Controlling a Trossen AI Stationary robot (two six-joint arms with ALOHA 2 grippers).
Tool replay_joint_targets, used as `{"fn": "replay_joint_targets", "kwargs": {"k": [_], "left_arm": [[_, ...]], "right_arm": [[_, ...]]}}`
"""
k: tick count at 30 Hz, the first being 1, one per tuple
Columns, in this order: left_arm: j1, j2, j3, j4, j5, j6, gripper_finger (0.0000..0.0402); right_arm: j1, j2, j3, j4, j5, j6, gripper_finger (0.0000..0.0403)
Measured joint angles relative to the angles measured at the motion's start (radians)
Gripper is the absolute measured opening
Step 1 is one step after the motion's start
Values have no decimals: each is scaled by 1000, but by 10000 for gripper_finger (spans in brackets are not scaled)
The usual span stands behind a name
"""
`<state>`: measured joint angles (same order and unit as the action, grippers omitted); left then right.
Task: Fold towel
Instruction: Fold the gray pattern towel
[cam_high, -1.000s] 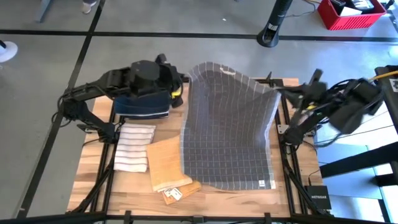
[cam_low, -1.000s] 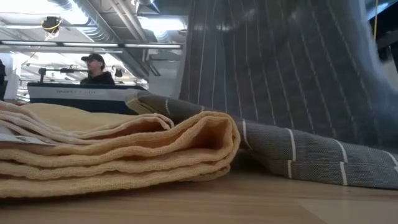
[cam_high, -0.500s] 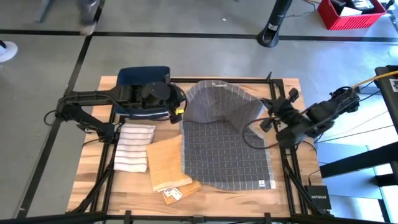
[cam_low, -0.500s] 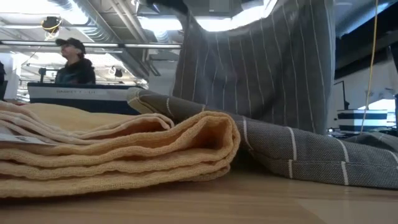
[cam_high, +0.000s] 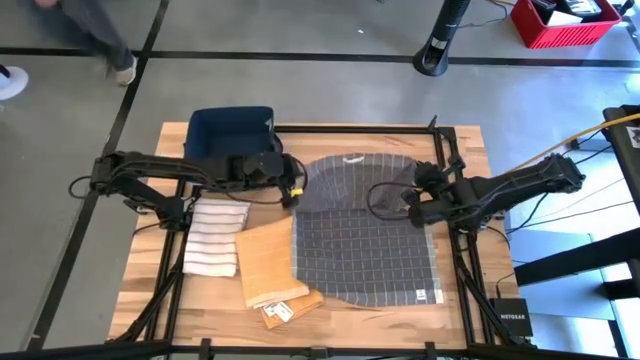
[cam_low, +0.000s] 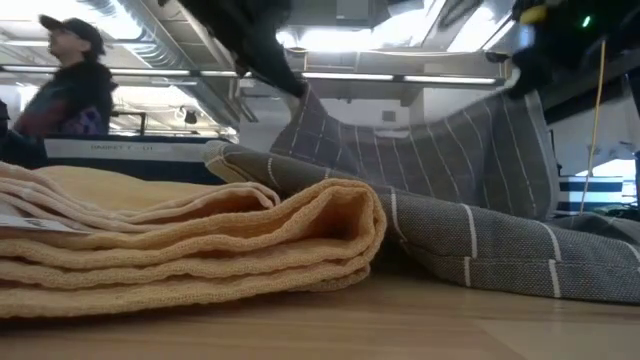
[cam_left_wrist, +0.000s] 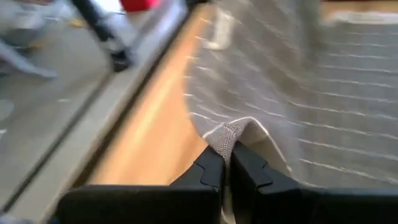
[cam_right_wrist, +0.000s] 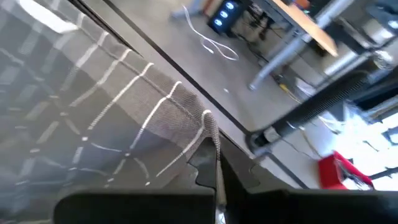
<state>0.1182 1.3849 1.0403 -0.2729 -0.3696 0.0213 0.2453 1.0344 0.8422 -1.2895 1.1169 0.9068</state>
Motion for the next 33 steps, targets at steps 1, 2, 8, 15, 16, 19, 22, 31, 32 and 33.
{"fn": "replay_joint_targets", "kwargs": {"k": [1, 2, 8, 15, 16, 19, 22, 31, 32, 33], "left_arm": [[18, 0, -10, 29, -25, 9, 5], [37, 0, -18, 64, -54, 17, 5], [157, 28, -34, 253, -116, 113, 5], [274, 89, -34, 402, -114, 249, 5], [287, 99, -34, 422, -114, 265, 5], [323, 122, -34, 480, -113, 313, 5], [348, 142, -34, 521, -108, 329, 5], [357, 169, -33, 483, 38, 325, 5], [357, 173, -34, 476, 42, 316, 5], [358, 176, -34, 472, 51, 302, 5]], "right_arm": [[-27, 0, -23, 30, -1, -28, 4], [-57, 2, -39, 62, -4, -69, 4], [-240, 4, -74, 389, -123, -427, 4], [-513, 4, -93, 655, -284, -755, 4], [-558, 4, -93, 685, -306, -794, 4], [-682, 4, -94, 795, -347, -927, 5], [-794, 4, -94, 919, -386, -1051, 5], [-1019, 45, -94, 1172, -651, -1226, 5], [-1034, 54, -94, 1168, -671, -1225, 5], [-1046, 66, -94, 1154, -685, -1219, 5]]}}
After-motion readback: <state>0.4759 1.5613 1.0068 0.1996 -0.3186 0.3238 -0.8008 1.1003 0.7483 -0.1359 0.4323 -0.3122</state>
